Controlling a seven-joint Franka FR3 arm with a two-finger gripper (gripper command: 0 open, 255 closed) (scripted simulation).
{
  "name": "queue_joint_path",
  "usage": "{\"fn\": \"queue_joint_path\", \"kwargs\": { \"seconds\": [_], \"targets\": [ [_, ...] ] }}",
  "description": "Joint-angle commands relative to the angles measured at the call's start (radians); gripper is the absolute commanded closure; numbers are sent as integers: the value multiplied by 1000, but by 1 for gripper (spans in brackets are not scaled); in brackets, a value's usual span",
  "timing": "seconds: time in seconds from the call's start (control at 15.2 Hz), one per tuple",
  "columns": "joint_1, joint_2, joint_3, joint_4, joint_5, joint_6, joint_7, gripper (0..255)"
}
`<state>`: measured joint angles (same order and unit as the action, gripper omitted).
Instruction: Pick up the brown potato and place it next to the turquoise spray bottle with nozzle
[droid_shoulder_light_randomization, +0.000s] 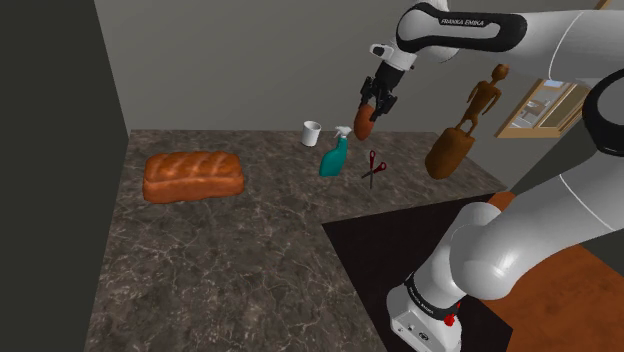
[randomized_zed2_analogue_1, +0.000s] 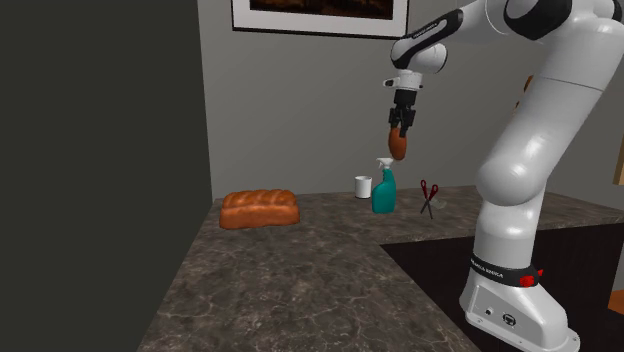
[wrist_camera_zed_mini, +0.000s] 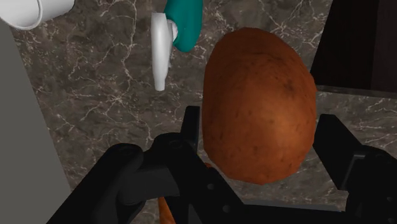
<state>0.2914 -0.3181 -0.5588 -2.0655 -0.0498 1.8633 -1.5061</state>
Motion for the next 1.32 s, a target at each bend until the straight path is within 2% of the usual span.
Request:
{"fn": "queue_joint_path", "kwargs": {
  "seconds": [0.0, 1.25],
  "targets": [
    [-2, 0, -4, -27, -1, 28, -5, 255],
    [0, 62, -45, -232, 24, 286, -51, 255]
  ]
}}
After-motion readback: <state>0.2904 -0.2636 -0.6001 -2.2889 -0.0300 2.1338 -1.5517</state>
